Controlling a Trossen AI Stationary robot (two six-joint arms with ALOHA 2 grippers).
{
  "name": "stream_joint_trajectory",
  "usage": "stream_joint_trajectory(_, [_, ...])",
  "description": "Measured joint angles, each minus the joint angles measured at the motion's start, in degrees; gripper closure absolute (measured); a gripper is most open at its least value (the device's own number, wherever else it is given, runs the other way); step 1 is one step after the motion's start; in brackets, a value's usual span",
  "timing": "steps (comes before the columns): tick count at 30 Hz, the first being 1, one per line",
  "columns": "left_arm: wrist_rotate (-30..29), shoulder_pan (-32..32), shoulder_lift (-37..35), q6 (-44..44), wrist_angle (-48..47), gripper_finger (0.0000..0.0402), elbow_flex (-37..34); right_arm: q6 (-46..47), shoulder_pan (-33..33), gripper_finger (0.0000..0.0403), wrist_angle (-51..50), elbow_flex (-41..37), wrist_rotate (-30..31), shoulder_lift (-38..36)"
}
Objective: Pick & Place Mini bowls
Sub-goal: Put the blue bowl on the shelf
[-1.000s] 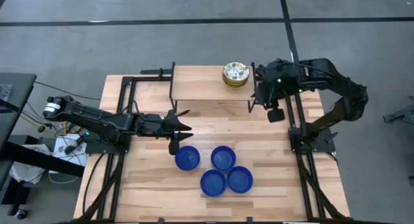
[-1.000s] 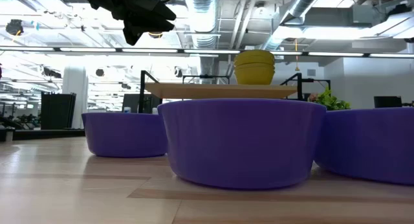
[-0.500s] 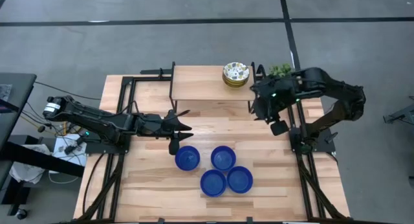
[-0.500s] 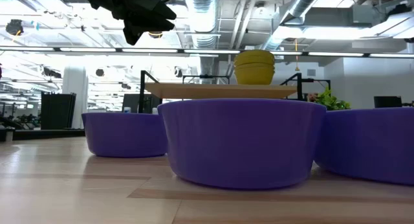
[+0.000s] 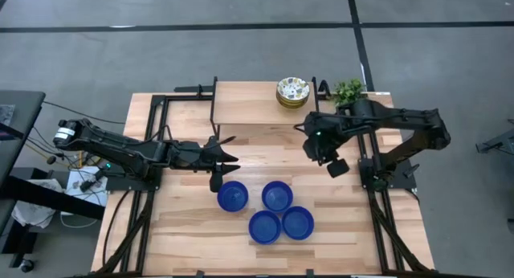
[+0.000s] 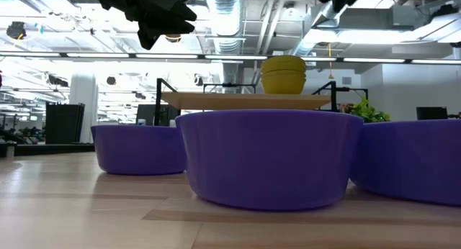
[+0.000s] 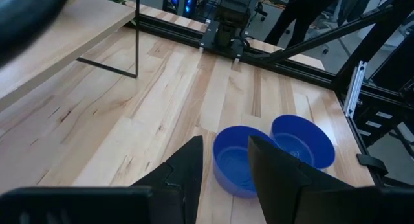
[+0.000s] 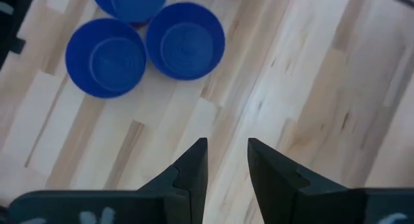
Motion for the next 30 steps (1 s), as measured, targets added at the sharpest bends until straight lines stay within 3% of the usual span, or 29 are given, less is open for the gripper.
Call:
stream_joint_trajectory(22, [0.0, 0.0, 0.0, 0.0, 0.15, 0.028, 0.0, -0.02, -4.01, 0.0303, 8.71, -12.25, -0.1, -0.01])
stream_joint_trajectory(30, [0.0, 0.0, 0.0, 0.0, 0.17, 0.028, 0.0, -0.04, -3.66, 0.0303, 13.25, -15.32, -4.3, 0.0])
